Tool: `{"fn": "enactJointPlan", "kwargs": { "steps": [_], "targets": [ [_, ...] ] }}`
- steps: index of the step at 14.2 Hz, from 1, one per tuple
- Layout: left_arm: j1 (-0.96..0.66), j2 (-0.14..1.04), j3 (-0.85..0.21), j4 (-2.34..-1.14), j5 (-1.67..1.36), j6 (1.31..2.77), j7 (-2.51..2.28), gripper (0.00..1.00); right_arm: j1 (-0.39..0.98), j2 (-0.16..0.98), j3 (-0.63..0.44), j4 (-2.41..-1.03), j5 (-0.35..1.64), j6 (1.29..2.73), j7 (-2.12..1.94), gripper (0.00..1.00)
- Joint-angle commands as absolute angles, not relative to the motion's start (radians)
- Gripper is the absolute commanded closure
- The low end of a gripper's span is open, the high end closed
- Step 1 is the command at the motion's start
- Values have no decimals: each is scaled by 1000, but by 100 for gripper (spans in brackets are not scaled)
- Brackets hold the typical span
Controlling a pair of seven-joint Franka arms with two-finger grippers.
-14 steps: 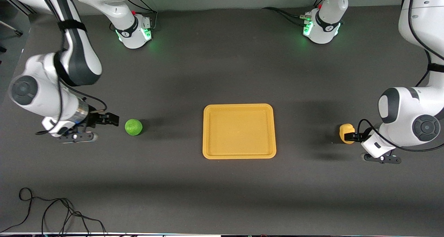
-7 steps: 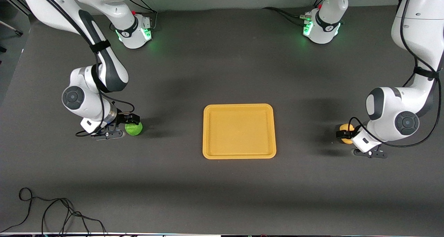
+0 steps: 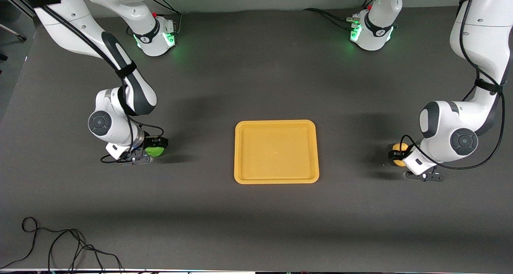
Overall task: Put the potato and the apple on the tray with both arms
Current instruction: 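Close the left gripper on the potato while the right gripper grasps the apple, then carry the potato with the left gripper over the tray and lower it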
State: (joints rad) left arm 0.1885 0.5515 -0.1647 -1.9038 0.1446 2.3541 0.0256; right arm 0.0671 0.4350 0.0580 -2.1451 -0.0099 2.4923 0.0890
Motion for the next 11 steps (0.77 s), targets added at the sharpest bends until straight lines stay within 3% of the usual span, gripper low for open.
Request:
{"fn": "enactJointPlan", "kwargs": {
  "steps": [1,3,4,6,9,11],
  "targets": [
    [184,535,-166,-1917,163,2368,-12,70,71,434,57,-2138,-2,2500,103,47],
    [181,506,-173,-1904,149,2346,-21,86,74,396,57,-2135,-2,2478,106,65],
    [172,488,-181,-1896,141,2314,-35,88,77,378,58,-2122,-2,2433,106,69],
    [131,463,-199,-1829,141,2167,-96,89,77,347,64,-2056,-3,2306,103,72],
    [45,474,-254,-1605,101,1886,-242,89,77,330,81,-1877,-3,2050,103,73],
    [-44,477,-290,-1556,77,1847,-361,88,75,330,90,-1760,-5,1904,100,73]
  ]
}}
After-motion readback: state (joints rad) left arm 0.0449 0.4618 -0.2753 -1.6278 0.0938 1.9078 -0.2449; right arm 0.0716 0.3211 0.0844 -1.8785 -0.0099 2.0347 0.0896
